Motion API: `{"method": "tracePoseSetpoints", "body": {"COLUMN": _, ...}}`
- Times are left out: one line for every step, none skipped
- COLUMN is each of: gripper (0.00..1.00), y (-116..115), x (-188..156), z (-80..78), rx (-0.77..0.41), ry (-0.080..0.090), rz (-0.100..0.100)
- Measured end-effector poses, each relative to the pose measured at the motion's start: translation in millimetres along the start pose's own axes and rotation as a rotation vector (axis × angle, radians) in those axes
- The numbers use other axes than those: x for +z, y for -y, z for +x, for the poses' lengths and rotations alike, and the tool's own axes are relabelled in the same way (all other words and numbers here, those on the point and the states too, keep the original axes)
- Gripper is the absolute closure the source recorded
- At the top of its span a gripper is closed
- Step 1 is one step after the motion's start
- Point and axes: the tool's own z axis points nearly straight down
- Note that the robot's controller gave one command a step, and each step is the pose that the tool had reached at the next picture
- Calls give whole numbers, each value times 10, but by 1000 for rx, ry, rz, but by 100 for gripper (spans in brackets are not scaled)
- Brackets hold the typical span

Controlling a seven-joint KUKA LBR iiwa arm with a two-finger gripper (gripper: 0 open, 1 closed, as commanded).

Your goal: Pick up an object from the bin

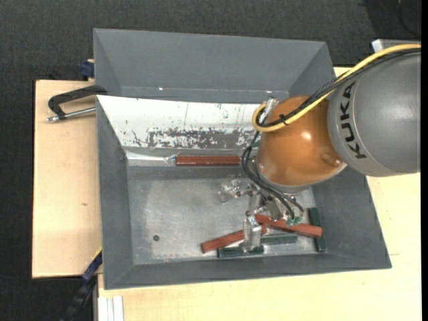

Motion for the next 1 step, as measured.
{"method": "tracePoseSetpoints", "body": {"gripper": 0, "y": 196, "x": 522, "z": 29, "rx": -326, "ry": 1, "rz": 1}}
